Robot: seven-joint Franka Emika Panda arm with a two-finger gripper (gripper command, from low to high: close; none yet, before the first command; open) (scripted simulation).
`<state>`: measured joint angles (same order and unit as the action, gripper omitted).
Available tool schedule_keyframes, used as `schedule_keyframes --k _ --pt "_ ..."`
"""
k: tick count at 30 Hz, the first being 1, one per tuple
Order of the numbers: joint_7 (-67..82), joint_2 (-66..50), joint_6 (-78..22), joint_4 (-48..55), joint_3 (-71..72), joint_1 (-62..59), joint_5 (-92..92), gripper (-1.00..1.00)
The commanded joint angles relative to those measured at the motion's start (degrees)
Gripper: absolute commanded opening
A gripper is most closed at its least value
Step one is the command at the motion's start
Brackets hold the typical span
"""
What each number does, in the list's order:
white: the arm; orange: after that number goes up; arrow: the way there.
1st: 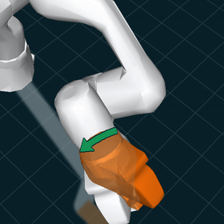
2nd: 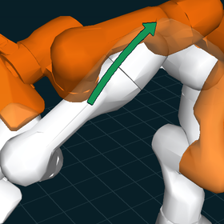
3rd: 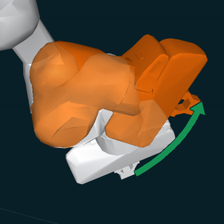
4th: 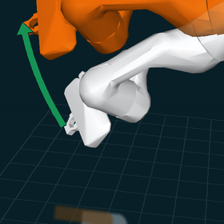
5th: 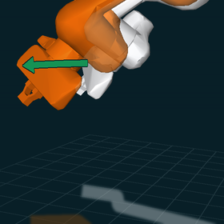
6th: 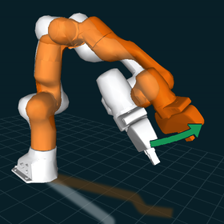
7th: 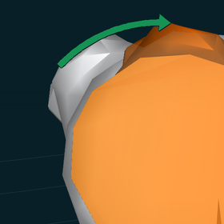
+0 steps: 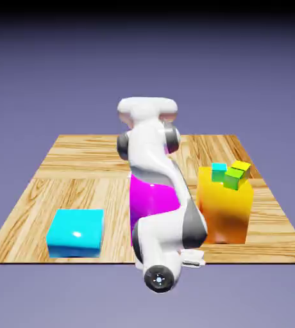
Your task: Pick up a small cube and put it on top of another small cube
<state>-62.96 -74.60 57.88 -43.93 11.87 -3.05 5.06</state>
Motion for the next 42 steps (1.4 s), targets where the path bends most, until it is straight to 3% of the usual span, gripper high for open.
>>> schedule_keyframes --k 1,11,12,26,35,42 --pt "0.1 0.8 1.3 -2.1 0.0 -0.1 0.0 0.0" --pt "1.4 8.1 12.5 -20.8 -0.1 -1.3 0.1 0.0" --pt "1.4 8.1 12.5 -20.8 -0.1 -1.3 0.1 -1.0" --pt "-0.4 -2.4 -3.7 6.2 0.0 0.4 0.0 -1.0" --pt "-0.2 11.7 0.5 -8.0 18.7 -3.2 5.0 -1.0" --pt "-16.7 25.8 -3.2 -21.6 33.3 -0.6 4.0 -1.0"
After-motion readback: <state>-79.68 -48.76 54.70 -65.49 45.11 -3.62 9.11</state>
